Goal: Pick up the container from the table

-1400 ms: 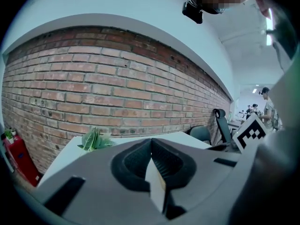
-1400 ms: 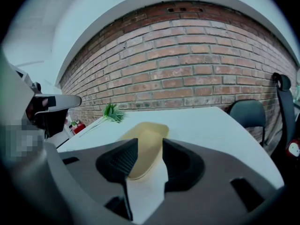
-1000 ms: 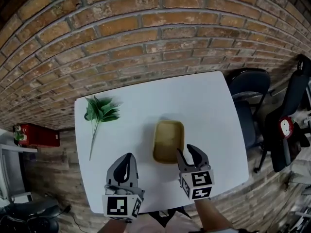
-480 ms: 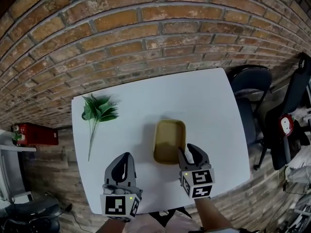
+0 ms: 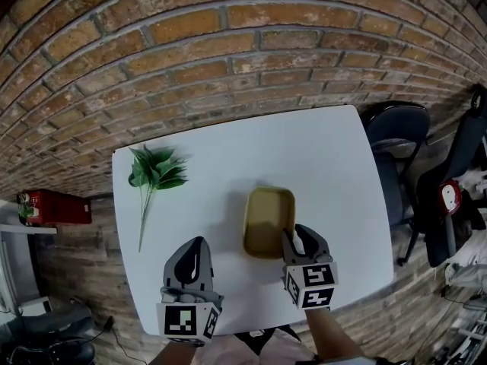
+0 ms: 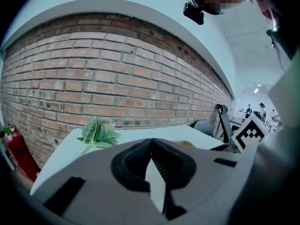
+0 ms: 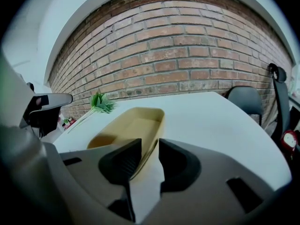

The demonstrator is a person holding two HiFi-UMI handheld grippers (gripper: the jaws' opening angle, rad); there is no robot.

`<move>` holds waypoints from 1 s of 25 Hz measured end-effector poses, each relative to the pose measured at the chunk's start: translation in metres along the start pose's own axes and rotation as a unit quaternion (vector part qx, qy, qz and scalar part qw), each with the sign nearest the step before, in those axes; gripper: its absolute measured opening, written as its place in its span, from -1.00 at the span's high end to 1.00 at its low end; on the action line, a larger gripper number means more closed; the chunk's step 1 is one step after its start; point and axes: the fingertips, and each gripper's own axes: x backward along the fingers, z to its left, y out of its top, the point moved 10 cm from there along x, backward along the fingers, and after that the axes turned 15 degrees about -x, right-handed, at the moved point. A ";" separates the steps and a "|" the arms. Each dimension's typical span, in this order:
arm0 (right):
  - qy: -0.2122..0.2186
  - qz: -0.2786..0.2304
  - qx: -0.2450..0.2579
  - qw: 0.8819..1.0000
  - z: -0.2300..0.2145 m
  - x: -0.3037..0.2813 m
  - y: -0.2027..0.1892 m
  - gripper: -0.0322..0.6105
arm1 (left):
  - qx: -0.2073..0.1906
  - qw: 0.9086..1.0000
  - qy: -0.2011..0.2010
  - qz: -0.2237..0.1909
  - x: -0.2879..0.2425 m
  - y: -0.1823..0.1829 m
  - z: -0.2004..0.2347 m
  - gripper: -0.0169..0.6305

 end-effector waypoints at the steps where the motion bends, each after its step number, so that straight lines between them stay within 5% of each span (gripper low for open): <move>1: -0.001 0.001 0.000 1.000 0.000 -0.001 0.000 0.54 | 0.000 1.000 0.000 0.000 0.000 0.000 0.000 0.92; 25: -0.009 0.007 -0.005 1.000 -0.002 -0.001 0.001 0.69 | 0.002 1.000 0.004 0.001 0.001 0.000 0.000 0.92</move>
